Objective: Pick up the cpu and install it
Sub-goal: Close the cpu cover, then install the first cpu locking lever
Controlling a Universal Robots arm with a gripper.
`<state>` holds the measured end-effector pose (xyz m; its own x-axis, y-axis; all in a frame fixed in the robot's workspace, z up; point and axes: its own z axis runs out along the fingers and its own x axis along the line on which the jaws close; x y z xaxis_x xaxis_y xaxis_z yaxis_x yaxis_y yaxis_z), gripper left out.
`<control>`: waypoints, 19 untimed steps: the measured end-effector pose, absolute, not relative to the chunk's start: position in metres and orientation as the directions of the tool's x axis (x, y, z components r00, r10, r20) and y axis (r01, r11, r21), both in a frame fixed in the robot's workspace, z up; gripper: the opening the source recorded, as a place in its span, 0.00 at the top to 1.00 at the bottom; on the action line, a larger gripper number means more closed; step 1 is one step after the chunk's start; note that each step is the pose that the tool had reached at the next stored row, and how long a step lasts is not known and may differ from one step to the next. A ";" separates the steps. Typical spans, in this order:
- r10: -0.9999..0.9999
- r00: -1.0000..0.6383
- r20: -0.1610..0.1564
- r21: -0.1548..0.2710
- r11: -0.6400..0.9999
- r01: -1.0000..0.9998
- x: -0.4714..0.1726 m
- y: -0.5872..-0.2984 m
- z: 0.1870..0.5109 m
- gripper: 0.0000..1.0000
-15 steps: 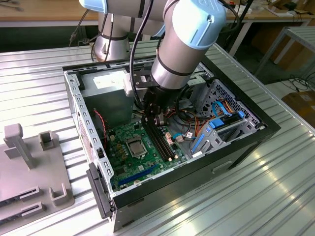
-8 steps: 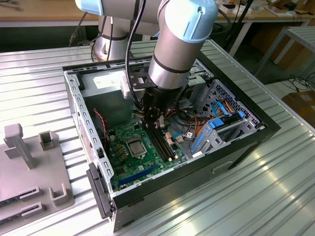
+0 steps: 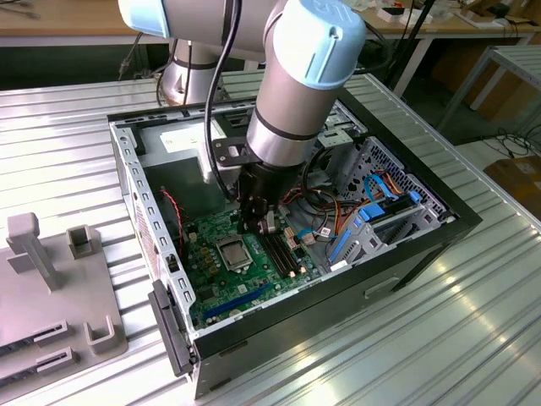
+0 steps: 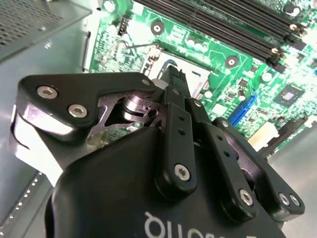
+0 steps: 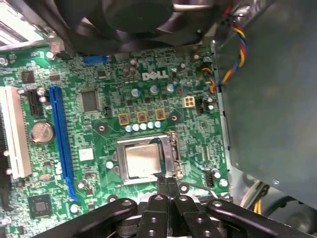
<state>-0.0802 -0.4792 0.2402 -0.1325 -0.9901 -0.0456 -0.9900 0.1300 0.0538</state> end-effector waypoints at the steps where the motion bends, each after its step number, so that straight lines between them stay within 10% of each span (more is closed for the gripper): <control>1: -0.990 -0.133 -0.045 0.054 0.130 -0.990 -0.080 -0.479 0.240 0.89; 19: -0.990 -0.133 -0.045 0.054 0.130 -0.990 -0.068 -0.478 0.239 0.89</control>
<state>-0.0685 -0.4779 0.2391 -0.1325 -0.9902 -0.0451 -0.9900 0.1300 0.0538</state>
